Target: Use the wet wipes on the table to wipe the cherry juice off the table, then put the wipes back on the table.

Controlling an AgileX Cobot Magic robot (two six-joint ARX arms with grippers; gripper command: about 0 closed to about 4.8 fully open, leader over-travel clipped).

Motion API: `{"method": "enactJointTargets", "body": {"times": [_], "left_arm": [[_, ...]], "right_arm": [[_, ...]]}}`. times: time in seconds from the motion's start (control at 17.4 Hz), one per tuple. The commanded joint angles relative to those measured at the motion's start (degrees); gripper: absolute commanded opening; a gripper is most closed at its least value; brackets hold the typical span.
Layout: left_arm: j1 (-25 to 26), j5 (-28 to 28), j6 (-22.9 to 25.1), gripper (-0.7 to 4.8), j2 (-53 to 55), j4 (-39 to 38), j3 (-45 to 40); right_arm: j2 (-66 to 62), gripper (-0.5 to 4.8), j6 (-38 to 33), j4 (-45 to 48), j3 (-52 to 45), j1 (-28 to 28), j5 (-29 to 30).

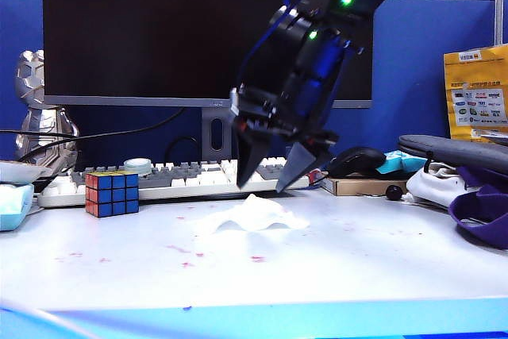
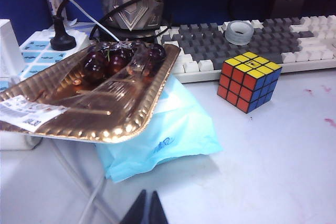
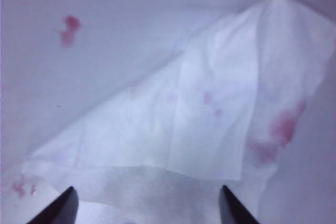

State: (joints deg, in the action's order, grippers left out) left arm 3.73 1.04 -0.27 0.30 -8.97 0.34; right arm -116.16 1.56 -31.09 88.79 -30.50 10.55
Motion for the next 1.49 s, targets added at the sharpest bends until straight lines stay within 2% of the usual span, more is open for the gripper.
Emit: {"method": "enactJointTargets", "body": {"times": [0.06, 0.17, 0.29, 0.52, 0.57, 0.63, 0.69, 0.75, 0.92, 1.32, 1.49], "left_arm": [[0.0, 0.3, -0.2, -0.02, -0.2, -0.6, 0.0], [0.0, 0.3, -0.2, -0.02, -0.2, -0.6, 0.0], [0.0, 0.3, -0.2, -0.02, -0.2, -0.6, 0.0], [0.0, 0.3, -0.2, -0.02, -0.2, -0.6, 0.0], [0.0, 0.3, -0.2, -0.02, -0.2, -0.6, 0.0], [0.0, 0.3, -0.2, -0.02, -0.2, -0.6, 0.0], [0.0, 0.3, -0.2, -0.02, -0.2, -0.6, 0.0], [0.0, 0.3, -0.2, -0.02, -0.2, -0.6, 0.0], [0.0, 0.3, -0.2, -0.02, -0.2, -0.6, 0.0], [0.0, 0.3, -0.2, -0.02, -0.2, -0.6, 0.0], [0.0, 0.3, -0.2, -0.02, -0.2, -0.6, 0.0]], "right_arm": [[-2.0, 3.56, 0.6, 0.3, 2.0, -0.4, -0.8], [-4.5, 3.56, 0.7, -1.8, 6.0, -0.5, -1.8], [-8.1, 3.56, 2.0, -6.8, 12.1, -0.5, -5.4], [-13.0, 3.53, 3.1, -13.8, 18.4, -0.5, -7.3], [-13.4, 3.25, 3.1, -14.9, 18.6, -0.5, -7.5], [-13.6, 2.44, 3.2, -16.0, 18.5, -0.5, -7.7], [-13.7, 0.25, 4.7, -17.2, 18.6, -0.9, -7.6], [-13.6, 0.06, 6.1, -17.8, 18.6, -1.2, -7.5], [-13.6, -0.05, 8.9, -23.1, 20.3, -5.1, -1.4], [-13.6, -0.04, 9.6, -27.4, 20.6, -19.1, -1.3], [-13.7, -0.05, 6.8, -31.8, 20.5, -21.1, -10.4]]}}
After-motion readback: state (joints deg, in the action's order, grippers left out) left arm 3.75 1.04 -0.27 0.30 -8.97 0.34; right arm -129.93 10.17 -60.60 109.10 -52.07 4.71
